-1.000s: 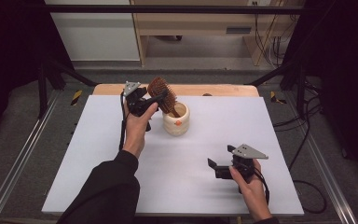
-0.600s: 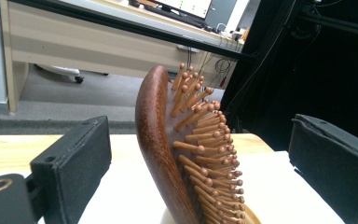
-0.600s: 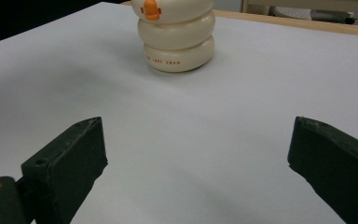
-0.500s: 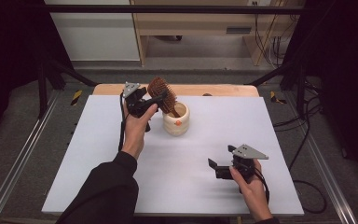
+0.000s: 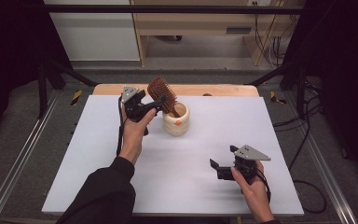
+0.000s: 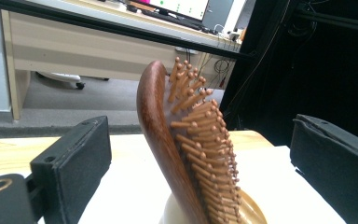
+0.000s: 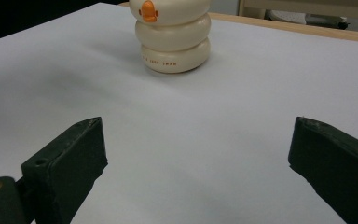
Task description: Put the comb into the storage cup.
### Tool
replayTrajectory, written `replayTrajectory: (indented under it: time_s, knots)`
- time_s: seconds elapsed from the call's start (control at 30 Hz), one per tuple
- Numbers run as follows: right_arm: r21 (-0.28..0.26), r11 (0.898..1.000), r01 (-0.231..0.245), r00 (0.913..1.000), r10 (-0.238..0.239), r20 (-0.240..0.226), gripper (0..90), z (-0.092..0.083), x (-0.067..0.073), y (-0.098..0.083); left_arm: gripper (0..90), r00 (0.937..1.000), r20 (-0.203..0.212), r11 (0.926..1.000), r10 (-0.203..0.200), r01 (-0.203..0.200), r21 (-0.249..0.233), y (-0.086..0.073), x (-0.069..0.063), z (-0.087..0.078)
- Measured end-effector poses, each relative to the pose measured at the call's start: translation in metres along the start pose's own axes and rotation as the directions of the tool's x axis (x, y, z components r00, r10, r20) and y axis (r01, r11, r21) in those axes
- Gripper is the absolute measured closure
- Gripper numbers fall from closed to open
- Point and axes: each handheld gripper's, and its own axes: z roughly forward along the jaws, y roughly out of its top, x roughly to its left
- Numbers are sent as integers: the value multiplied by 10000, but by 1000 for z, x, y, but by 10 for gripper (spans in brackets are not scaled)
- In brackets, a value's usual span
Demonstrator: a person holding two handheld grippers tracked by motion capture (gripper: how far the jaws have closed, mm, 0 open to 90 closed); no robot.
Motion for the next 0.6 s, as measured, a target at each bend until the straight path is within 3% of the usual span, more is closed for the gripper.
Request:
replayTrajectory:
  time_s: [0.3,0.6]
  knots:
    - [161,9998,74,10000,-75,43,43,2,3,-2,52,9997,-78,9998,215,-215,10,3,6,-12]
    - [67,9999,99,9999,-100,77,43,-2,4,-2,52,9982,-95,9981,597,-596,132,3,1,-23]
